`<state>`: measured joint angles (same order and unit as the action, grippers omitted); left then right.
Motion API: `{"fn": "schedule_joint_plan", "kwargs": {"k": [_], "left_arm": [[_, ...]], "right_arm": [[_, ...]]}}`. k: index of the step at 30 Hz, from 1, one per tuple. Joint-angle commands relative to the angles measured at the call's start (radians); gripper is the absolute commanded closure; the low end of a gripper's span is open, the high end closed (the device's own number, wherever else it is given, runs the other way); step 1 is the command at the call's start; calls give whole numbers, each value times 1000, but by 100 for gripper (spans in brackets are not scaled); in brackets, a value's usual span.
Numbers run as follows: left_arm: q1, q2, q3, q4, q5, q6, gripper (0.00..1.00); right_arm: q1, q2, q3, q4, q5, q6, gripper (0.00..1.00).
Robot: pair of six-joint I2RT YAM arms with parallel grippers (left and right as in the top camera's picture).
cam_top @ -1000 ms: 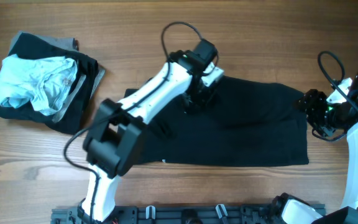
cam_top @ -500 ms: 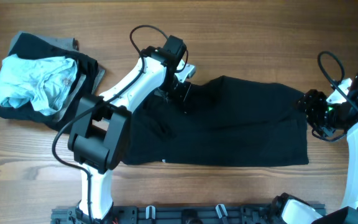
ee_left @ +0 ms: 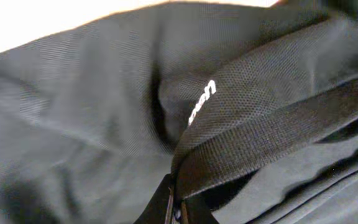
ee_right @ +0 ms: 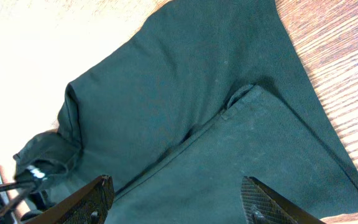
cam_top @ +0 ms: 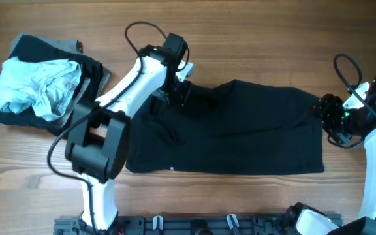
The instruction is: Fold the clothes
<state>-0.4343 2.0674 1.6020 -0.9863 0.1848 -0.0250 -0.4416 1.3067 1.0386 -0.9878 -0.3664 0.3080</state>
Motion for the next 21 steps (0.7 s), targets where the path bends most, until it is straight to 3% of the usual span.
{"fn": "schedule_joint_plan", "kwargs": {"k": [1,8,13,15,18,21], "left_arm": [[0,-63,29,-1,-98,-13,96],[0,-79,30,48,-196,-34,96],[0,-103,30,93,-233,-74,96],[-5,-106,30,96,-193,-74,96],[-12,-106,30,90,-139,-74,96],[-13,-106,30,91,-137,-74,96]], "right_arm": [[-3,-7,7,1,-16,-18,30],[-3,-4,6,79,26,-23,32],[-3,63,6,229,112,-34,50],[-3,117,6,282,113,-77,52],[-3,230,6,375,118,-134,36],[-3,335,6,457,128,-151,33]]}}
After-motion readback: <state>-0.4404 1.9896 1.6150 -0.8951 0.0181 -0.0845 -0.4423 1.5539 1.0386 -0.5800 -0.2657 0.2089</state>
